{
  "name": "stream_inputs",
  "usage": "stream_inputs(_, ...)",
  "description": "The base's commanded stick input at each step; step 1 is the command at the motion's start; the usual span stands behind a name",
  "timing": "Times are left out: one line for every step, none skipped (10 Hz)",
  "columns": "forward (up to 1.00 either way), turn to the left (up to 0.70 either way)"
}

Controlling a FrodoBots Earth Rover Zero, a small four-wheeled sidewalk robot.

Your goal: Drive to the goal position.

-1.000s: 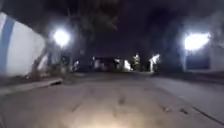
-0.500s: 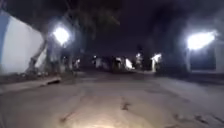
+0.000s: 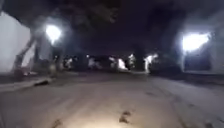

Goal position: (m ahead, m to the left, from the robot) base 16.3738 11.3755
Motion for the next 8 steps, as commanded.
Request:
stream_inputs(0.7,-0.06)
stream_inputs(0.7,-0.01)
stream_inputs(0.7,0.0)
stream_inputs(0.7,0.0)
stream_inputs(0.7,0.0)
stream_inputs(0.7,0.0)
stream_inputs(0.7,0.0)
stream_inputs(0.7,0.0)
